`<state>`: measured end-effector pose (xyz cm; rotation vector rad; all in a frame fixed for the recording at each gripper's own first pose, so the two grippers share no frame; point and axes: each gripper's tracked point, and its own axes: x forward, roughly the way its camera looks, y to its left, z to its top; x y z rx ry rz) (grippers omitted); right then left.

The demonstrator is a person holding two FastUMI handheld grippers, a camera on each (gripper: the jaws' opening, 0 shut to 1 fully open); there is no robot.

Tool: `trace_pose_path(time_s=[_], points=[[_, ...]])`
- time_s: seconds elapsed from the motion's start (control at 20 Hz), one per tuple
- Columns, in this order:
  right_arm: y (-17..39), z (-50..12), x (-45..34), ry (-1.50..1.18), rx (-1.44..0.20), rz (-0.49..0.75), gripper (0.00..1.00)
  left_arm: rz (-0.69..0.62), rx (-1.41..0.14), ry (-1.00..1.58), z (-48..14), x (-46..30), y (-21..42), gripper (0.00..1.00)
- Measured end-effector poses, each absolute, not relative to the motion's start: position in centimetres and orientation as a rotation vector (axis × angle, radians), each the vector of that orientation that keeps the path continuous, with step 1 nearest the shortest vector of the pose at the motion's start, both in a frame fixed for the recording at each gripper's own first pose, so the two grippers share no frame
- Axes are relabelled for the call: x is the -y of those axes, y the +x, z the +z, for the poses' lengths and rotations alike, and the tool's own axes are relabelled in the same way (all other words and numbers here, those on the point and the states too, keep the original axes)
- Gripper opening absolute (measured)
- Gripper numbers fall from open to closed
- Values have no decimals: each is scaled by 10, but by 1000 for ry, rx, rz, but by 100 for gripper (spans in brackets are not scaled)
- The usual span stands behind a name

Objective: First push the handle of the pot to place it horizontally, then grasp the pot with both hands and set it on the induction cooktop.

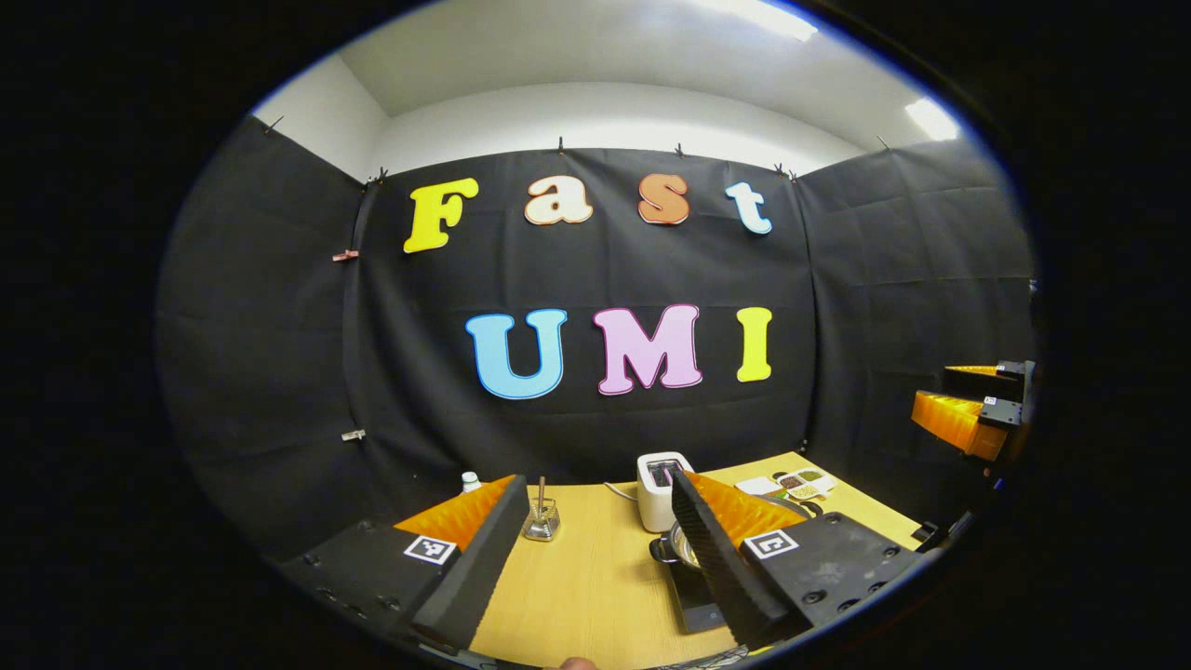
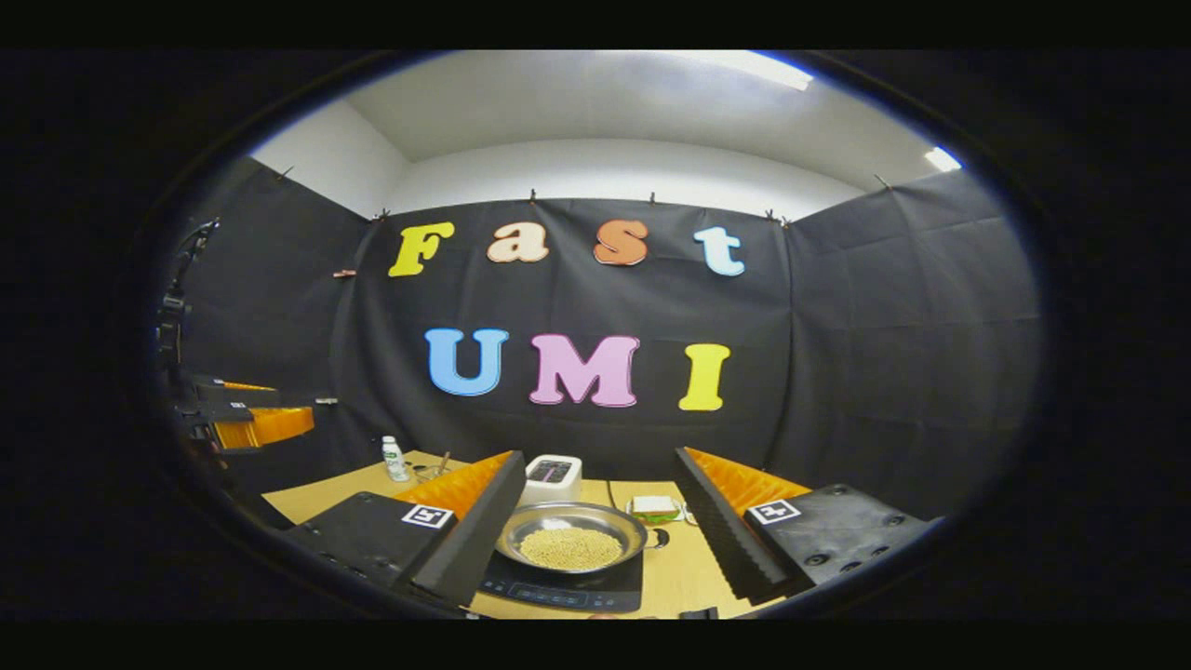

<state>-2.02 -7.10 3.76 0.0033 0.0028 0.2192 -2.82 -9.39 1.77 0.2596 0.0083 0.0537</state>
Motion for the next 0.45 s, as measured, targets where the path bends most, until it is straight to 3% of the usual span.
trace_pose_path(time_s=[0.3, 0.45], points=[[-41, 33, 77, -13, -21, 179, 98, 58, -23, 221, 3, 81, -37, 100], [-45, 29, 77, 4, -41, 164, 98, 51, -32, 245, -4, 82, -38, 97]])
